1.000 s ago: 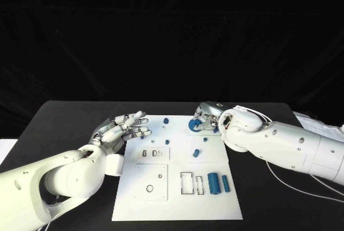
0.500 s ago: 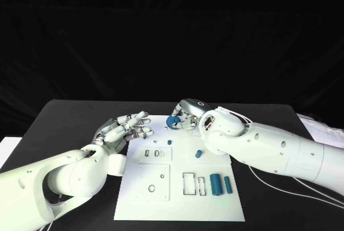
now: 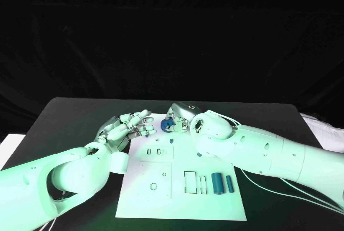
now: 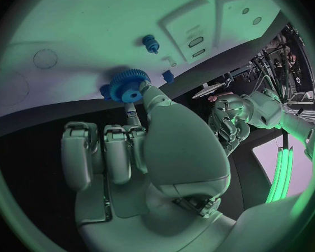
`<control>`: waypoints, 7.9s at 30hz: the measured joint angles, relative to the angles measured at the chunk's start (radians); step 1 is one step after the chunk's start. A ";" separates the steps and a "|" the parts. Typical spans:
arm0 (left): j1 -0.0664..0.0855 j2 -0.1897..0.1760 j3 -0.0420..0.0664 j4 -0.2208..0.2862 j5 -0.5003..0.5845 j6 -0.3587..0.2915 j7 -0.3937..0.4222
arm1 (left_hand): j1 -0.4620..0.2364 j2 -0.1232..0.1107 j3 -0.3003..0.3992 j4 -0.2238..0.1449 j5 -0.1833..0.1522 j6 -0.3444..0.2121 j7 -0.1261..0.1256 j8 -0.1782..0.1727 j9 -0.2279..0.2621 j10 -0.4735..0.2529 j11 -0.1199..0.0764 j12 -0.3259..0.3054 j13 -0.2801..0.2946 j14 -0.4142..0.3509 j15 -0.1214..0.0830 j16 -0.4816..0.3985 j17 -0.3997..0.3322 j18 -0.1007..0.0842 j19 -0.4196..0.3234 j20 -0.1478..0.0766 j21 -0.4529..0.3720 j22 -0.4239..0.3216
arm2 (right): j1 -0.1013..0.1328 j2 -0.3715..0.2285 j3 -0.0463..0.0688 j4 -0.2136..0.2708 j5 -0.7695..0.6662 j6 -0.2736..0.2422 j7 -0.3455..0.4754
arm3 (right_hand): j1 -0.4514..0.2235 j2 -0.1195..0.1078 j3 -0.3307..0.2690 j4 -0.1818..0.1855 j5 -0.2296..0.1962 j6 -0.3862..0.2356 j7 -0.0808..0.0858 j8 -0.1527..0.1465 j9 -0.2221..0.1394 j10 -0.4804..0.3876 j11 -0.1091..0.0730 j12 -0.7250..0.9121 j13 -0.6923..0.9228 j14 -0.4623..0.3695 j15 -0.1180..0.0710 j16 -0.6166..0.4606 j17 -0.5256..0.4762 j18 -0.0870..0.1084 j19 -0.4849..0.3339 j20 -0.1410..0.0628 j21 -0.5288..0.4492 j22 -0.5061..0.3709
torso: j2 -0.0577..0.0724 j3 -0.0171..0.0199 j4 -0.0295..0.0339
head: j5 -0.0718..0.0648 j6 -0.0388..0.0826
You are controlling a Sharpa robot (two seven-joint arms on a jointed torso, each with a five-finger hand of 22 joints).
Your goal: Assemble the parts on the task board
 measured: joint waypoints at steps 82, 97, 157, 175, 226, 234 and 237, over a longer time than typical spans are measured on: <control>-0.002 -0.002 -0.001 -0.055 0.000 0.009 -0.002 | 0.000 0.000 0.003 -0.003 0.000 0.000 0.000 -0.006 0.000 -0.004 0.004 0.000 0.000 0.000 0.000 0.000 0.004 0.000 0.000 0.000 0.000 0.000 | -0.120 -0.385 0.056 -0.055 0.430 -0.086 0.473 | 0.010 -0.046 -0.082 -0.037 -0.027 -0.069 0.015 -0.048 0.001 0.002 0.023 -0.070 0.000 0.000 0.018 0.000 0.000 0.003 -0.009 0.023 -0.009 0.000 | -0.014 0.0174 -0.0540 | -0.012 0.002; -0.003 0.002 -0.001 -0.059 0.000 0.011 -0.003 | 0.000 0.000 0.003 -0.003 0.000 0.000 0.000 -0.006 0.000 -0.004 0.004 0.000 0.000 0.000 0.000 0.000 0.005 0.000 0.000 0.000 0.000 0.000 | -0.136 -0.351 0.056 -0.080 0.407 -0.078 0.470 | 0.016 -0.026 -0.071 -0.048 -0.027 -0.047 0.011 -0.042 0.003 0.002 0.023 -0.070 0.002 0.000 0.018 0.000 0.000 0.003 -0.009 0.023 -0.009 0.000 | -0.015 0.0161 -0.0533 | -0.005 -0.008; -0.003 0.003 -0.001 -0.086 0.000 0.018 -0.010 | 0.000 0.000 0.003 -0.003 0.000 -0.004 0.004 -0.006 0.000 -0.004 0.004 -0.006 0.000 0.000 0.000 0.000 0.010 0.000 -0.004 0.004 0.000 0.000 | -0.110 -0.151 0.029 0.174 0.358 -0.093 0.142 | -0.024 0.079 0.029 -0.084 -0.083 0.064 -0.011 -0.018 0.008 -0.002 -0.020 -0.076 0.004 0.000 -0.018 -0.010 -0.001 0.004 -0.004 -0.015 -0.012 0.000 | -0.018 0.0136 -0.0485 | 0.054 -0.035; -0.003 0.003 -0.001 -0.098 0.000 0.020 -0.008 | 0.000 0.000 0.003 -0.003 0.000 -0.004 0.004 -0.006 0.000 -0.004 0.004 -0.006 0.000 0.000 0.000 0.000 0.012 0.000 -0.004 0.004 0.000 0.000 | -0.144 -0.049 0.007 0.145 0.233 -0.022 0.067 | -0.036 0.070 0.037 -0.087 -0.058 0.062 -0.013 -0.026 0.008 -0.002 -0.019 -0.080 0.001 0.000 -0.018 -0.010 0.000 0.004 -0.007 -0.018 -0.013 0.000 | -0.018 0.0140 -0.0487 | 0.067 -0.054; -0.003 0.003 -0.001 -0.101 0.000 0.021 -0.007 | 0.000 0.000 0.006 -0.006 0.000 -0.004 0.004 -0.010 0.000 -0.004 0.004 -0.006 0.000 0.000 0.000 0.000 0.015 0.000 -0.004 0.004 0.000 0.000 | -0.156 -0.036 -0.002 0.159 0.159 -0.012 0.049 | -0.150 -0.047 -0.044 -0.061 -0.044 -0.074 0.015 -0.046 -0.002 0.000 0.018 -0.170 0.001 0.000 0.011 -0.010 -0.001 0.004 -0.038 0.013 -0.044 0.000 | -0.017 0.0158 -0.0510 | 0.075 -0.068; -0.003 0.003 -0.001 -0.104 0.000 0.021 -0.007 | 0.000 0.000 0.006 -0.006 0.000 -0.004 0.004 -0.010 0.000 -0.004 0.004 -0.006 0.000 0.000 0.000 0.000 0.016 0.000 -0.004 0.004 0.000 0.000 | -0.172 -0.045 -0.005 0.177 0.164 -0.056 0.053 | -0.150 -0.047 -0.059 -0.049 -0.040 -0.086 0.024 -0.046 -0.004 0.000 0.018 -0.173 0.001 -0.002 0.013 -0.010 -0.001 0.004 -0.038 0.013 -0.044 0.000 | -0.017 0.0158 -0.0511 | 0.075 -0.068; -0.003 0.003 -0.001 -0.108 -0.001 0.021 -0.010 | 0.000 0.000 0.011 -0.011 0.000 -0.004 0.003 -0.014 0.000 -0.004 0.004 -0.006 0.000 0.028 -0.008 0.014 0.036 0.000 0.026 -0.006 0.025 0.012 | -0.182 -0.058 -0.003 0.199 0.168 -0.083 0.057 | -0.150 -0.047 -0.062 -0.052 -0.031 -0.084 0.023 -0.046 0.000 0.000 0.018 -0.174 0.001 -0.002 0.013 -0.010 -0.001 0.004 -0.038 0.013 -0.044 0.000 | -0.017 0.0163 -0.0514 | 0.075 -0.066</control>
